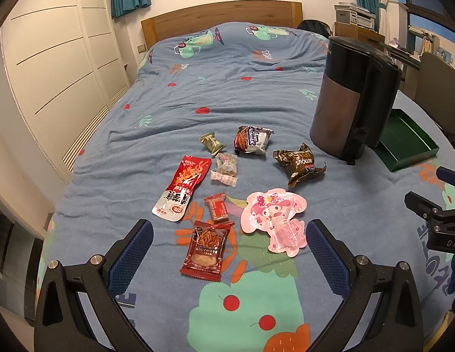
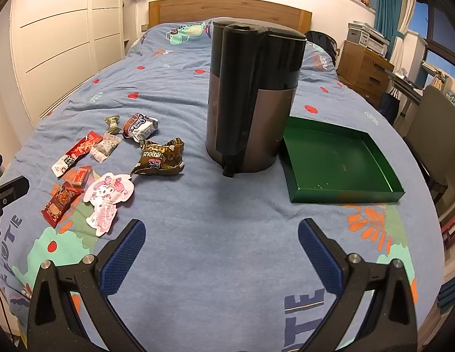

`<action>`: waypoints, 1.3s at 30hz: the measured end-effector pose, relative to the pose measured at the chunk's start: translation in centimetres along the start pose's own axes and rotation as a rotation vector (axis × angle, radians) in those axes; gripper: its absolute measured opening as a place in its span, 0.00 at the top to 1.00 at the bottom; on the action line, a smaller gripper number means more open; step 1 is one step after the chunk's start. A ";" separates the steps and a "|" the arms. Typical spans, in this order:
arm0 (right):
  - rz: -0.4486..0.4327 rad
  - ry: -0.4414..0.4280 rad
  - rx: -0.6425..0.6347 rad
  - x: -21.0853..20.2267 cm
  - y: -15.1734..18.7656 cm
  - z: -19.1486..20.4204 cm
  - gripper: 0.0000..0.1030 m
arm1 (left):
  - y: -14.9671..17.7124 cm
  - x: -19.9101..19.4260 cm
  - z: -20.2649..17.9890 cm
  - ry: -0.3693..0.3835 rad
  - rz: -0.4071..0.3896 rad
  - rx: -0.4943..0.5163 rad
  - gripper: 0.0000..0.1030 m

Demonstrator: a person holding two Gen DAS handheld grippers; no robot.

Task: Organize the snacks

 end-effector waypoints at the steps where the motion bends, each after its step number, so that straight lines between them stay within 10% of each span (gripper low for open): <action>1: 0.000 0.001 0.001 0.0 0.0 0.0 0.00 | -0.1 -0.1 0.0 0.001 0.000 -0.001 0.01; 39: -0.003 -0.038 0.025 -0.1 0.0 1.0 0.00 | -0.9 -0.7 0.0 -0.032 -0.017 0.015 0.01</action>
Point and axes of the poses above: each gripper's, at about its wrist camera, not at the fingertips, and x roughly the way its jaws point, z to its left, y to its underside, the point moved 10 cm from there along x, roughly the way its jaws point, and after that the axes turned 7 degrees about z, right-handed, at the moved point
